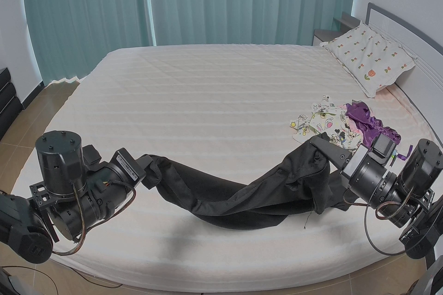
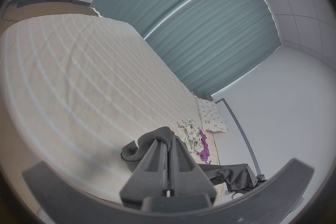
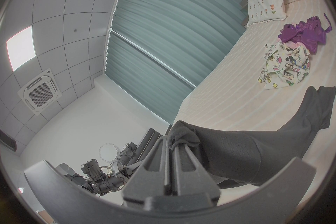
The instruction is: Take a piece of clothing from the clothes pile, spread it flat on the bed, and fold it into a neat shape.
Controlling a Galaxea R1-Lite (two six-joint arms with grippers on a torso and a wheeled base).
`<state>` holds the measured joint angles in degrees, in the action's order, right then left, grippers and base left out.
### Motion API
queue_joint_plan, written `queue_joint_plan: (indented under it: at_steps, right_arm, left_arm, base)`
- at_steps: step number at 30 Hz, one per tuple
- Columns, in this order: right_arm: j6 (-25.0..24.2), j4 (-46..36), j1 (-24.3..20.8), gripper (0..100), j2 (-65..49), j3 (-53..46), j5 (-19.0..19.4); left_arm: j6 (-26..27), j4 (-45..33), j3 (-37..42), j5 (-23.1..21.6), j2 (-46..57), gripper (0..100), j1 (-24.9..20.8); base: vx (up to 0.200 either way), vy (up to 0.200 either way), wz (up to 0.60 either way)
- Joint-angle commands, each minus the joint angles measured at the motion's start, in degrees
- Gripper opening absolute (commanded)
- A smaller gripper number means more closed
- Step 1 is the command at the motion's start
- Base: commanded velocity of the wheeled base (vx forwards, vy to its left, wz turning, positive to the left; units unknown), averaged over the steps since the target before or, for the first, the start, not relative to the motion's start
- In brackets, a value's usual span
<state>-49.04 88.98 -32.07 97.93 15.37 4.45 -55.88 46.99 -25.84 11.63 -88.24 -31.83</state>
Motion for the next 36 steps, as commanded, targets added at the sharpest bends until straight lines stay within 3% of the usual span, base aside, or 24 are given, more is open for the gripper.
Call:
queue_joint_plan:
  at_steps: [1, 4, 13, 25, 36]
  right_arm:
    - [-0.09, 0.58, 0.34, 0, 0.42, -0.08, 0.03]
    - [-0.26, 0.58, 0.52, 0, 0.51, -0.26, 0.03]
    - [-0.35, 0.58, 1.84, 0, 1.39, -0.87, 0.47]
    - [0.44, 0.58, 1.22, 0, -0.72, -2.98, 2.14]
    - [0.97, -0.12, 0.70, 0, -11.27, -5.53, 7.86]
  left_arm:
    - [-0.02, 0.11, 0.00, 0.06, -0.27, 0, 0.01]
    - [-0.02, 0.11, 0.18, -0.03, -0.36, 0, 0.01]
    - [-0.37, 0.38, 0.36, -0.29, -1.85, 0, -0.25]
    - [-0.54, 0.03, 0.97, -0.29, -1.15, 0, -3.50]
    - [-0.37, -1.73, 0.80, -0.12, 5.97, 0, -6.67]
  base:
    - [0.000, 0.200, 0.00]
    - [0.000, 0.200, 0.00]
    - [0.000, 0.000, 0.00]
    - [-0.200, 0.000, 0.00]
    - [-0.200, 0.000, 0.00]
